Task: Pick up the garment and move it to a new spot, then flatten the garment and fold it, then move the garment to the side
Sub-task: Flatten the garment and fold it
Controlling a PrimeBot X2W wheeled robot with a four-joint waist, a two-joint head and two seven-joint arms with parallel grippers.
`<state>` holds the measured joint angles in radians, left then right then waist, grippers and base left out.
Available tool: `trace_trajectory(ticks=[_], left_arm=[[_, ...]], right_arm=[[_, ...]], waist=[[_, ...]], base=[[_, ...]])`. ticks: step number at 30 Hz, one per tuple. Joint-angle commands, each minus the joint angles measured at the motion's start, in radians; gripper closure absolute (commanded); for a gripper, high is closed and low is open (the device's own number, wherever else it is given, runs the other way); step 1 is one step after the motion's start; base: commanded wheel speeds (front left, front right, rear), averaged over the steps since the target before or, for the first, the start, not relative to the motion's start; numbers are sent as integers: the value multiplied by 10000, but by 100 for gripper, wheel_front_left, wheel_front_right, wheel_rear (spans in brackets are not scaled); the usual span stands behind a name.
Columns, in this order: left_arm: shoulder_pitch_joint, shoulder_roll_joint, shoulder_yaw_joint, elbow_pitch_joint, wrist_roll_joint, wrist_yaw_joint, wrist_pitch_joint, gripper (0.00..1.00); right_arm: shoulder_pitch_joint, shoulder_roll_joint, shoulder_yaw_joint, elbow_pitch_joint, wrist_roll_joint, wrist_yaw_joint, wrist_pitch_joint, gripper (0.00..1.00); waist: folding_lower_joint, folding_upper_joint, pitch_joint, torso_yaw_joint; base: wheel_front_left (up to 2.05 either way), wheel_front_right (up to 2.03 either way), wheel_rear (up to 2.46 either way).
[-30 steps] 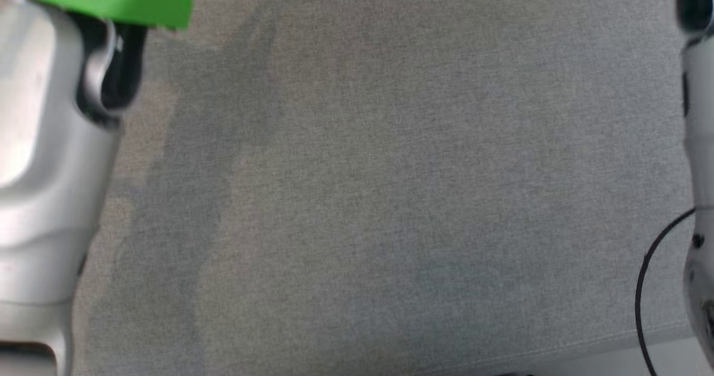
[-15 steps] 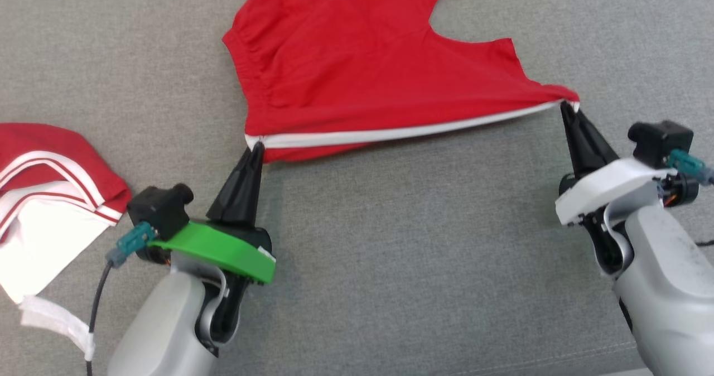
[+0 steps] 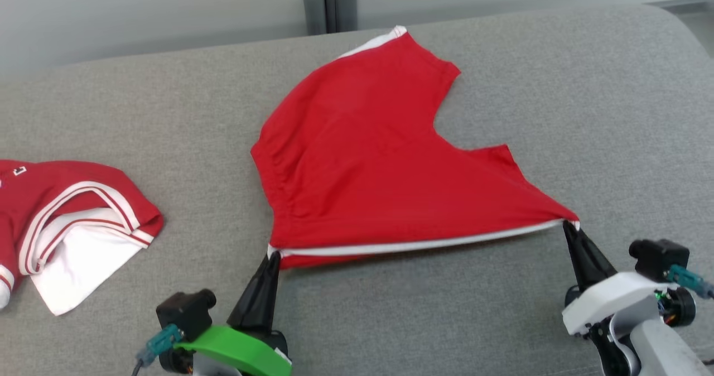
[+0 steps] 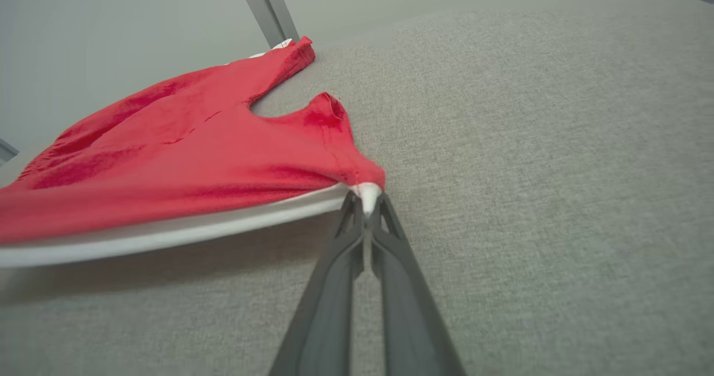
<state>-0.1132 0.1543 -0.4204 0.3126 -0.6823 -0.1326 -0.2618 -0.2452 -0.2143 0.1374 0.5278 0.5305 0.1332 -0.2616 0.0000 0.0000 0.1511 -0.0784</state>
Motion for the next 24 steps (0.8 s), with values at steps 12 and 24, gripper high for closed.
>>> trace_trajectory(ticks=[12,24], left_arm=[[1640,-254,256,-353,385,39,-45,100],[73,-386,248,-743,418,38,-42,100]], right_arm=[[1657,-139,-480,-684,113,-46,-47,100],[-846,-352,-199,-803,-536,-43,-46,100]], waist=[[0,0,-1044,114],[0,0,132,652]], base=[[0,0,0],[0,0,0]])
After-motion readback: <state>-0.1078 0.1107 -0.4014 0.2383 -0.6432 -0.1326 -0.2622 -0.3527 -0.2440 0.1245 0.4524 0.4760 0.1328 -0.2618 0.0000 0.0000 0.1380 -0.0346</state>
